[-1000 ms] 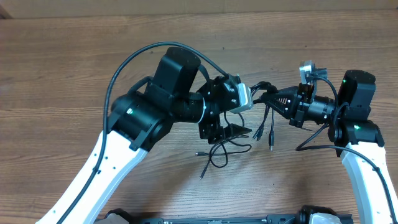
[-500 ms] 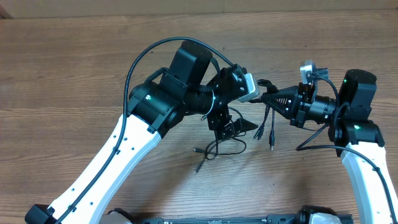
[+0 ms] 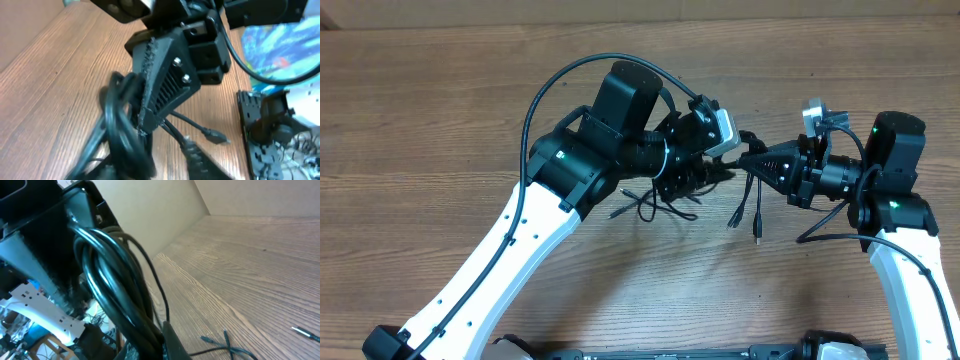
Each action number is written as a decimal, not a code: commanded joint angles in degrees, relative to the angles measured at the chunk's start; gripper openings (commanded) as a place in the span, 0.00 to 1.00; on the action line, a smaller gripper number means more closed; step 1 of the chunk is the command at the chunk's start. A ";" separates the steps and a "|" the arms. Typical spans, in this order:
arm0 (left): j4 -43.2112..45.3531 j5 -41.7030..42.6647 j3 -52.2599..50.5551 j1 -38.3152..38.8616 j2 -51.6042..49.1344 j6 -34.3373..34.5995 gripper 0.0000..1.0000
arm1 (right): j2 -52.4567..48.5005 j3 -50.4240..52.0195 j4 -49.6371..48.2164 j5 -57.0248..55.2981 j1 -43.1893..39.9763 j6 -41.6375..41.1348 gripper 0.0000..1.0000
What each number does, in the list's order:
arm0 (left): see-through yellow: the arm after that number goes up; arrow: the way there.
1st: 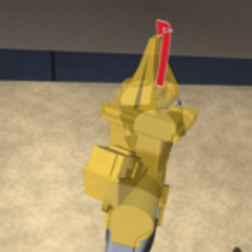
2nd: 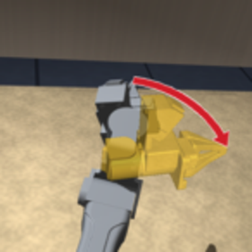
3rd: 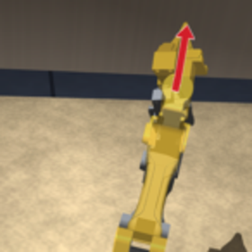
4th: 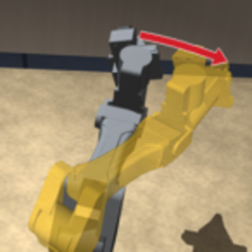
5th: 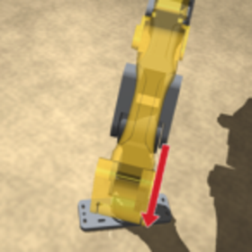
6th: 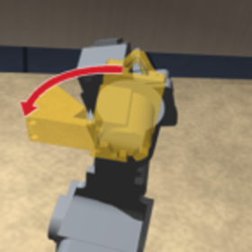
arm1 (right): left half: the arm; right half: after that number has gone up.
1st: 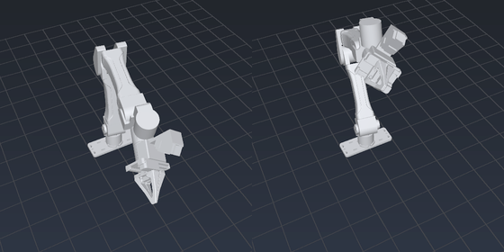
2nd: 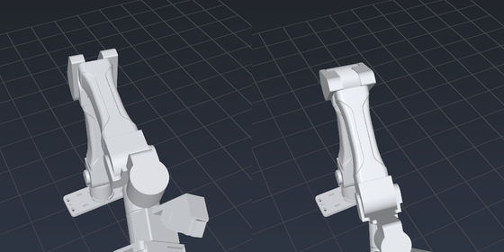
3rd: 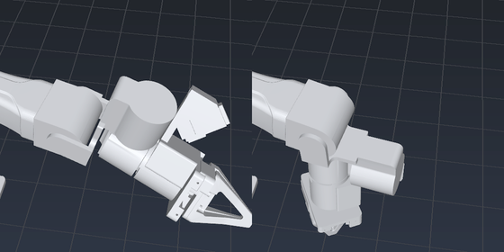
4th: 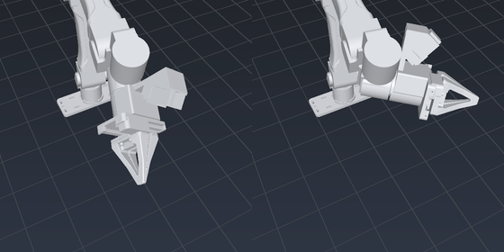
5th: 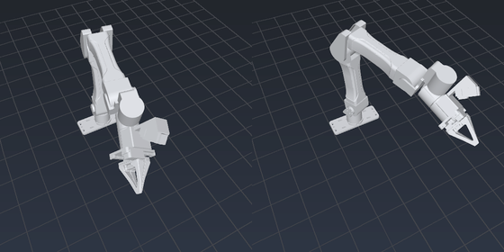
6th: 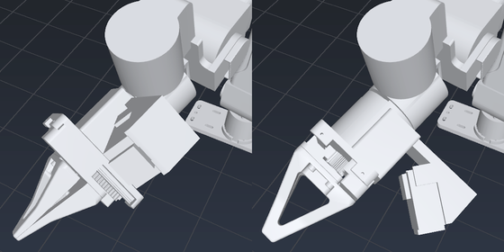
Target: Untangle cables
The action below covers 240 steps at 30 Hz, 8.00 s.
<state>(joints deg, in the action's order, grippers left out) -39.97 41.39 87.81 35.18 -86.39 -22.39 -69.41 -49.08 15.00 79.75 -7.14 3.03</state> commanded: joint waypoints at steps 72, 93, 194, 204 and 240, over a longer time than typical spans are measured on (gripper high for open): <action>12.63 -7.85 1.44 -0.76 -0.61 31.47 0.04 | -0.07 -0.81 9.77 -3.21 0.02 15.52 0.04; -1.64 -5.53 1.44 -0.74 -0.61 28.39 0.04 | -0.04 -0.81 3.28 -11.96 0.00 15.23 0.63; 3.10 -13.09 1.44 1.49 -0.59 21.09 0.04 | -0.04 -0.76 -1.70 -16.20 0.37 2.99 0.61; 3.93 -12.22 1.44 1.49 -0.61 21.31 0.04 | -0.04 -0.76 -1.68 -12.50 0.37 2.99 0.60; 3.08 -16.02 1.44 2.89 -0.61 29.64 0.04 | -0.04 -0.76 -2.78 -15.39 0.37 2.93 0.63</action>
<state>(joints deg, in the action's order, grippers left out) -36.51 23.24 87.88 37.19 -87.31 6.28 -69.41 -49.21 12.84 64.12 -6.76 6.00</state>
